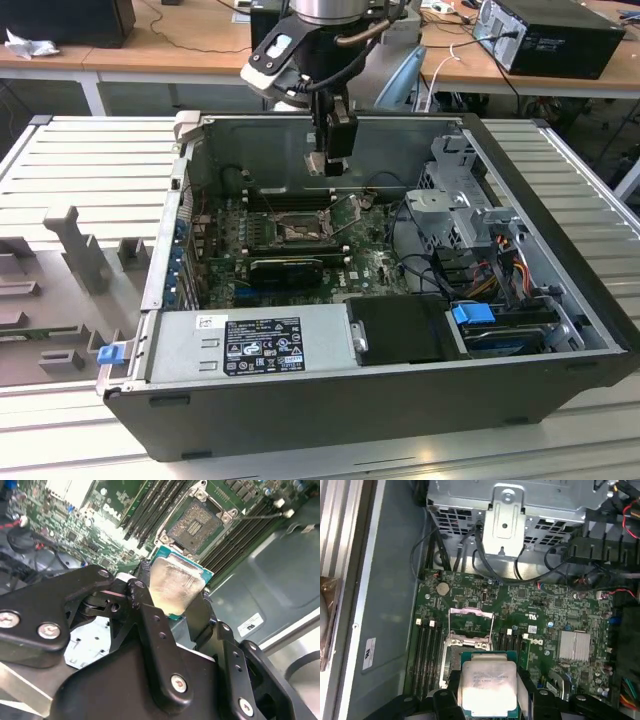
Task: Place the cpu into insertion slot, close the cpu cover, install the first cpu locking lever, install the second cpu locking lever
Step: 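Place the cpu into insertion slot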
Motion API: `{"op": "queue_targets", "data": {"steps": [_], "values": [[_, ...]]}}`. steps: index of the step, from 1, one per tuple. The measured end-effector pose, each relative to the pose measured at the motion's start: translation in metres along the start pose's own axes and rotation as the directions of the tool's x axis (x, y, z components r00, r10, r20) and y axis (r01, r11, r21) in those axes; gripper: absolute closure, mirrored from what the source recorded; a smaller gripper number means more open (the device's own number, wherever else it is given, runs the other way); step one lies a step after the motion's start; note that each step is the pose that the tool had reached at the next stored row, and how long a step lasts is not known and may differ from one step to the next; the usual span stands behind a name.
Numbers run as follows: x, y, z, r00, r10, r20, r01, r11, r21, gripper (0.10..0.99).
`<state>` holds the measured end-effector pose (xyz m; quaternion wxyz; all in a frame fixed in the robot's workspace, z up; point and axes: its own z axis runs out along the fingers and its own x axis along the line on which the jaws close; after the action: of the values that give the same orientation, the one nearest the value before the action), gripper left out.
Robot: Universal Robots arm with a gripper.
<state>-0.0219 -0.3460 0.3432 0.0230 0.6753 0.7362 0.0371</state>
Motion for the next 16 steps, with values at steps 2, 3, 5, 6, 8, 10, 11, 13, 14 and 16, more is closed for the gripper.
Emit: {"op": "queue_targets", "data": {"steps": [2,3,5,6,8,10,11,13,14,16], "values": [[0.0,-0.0001,0.0008,0.9981,0.062,0.0053,-0.062,0.9981,-0.001,0.561],[0.0,-0.0001,0.0011,0.9972,0.075,0.0063,-0.075,0.9972,-0.001,0.561],[-0.0001,-0.0003,0.003,0.9966,0.083,0.0072,-0.083,0.9966,-0.002,0.561],[-0.0001,-0.0004,0.0044,0.9965,0.083,0.0071,-0.083,0.9966,-0.002,0.561],[-0.0001,-0.0008,0.0088,0.9965,0.083,0.007,-0.083,0.9966,-0.002,0.561],[-0.0002,-0.0012,0.0134,0.9965,0.083,0.007,-0.083,0.9966,-0.002,0.561],[-0.0003,-0.0015,0.0171,0.9965,0.083,0.0071,-0.083,0.9966,-0.002,0.561],[-0.0004,-0.0019,0.0218,0.9965,0.083,0.007,-0.083,0.9966,-0.002,0.561],[-0.0004,-0.0021,0.0241,0.9965,0.083,0.007,-0.083,0.9966,-0.002,0.561],[-0.0005,-0.0026,0.0296,0.9965,0.083,0.007,-0.083,0.9966,-0.002,0.561]]}}
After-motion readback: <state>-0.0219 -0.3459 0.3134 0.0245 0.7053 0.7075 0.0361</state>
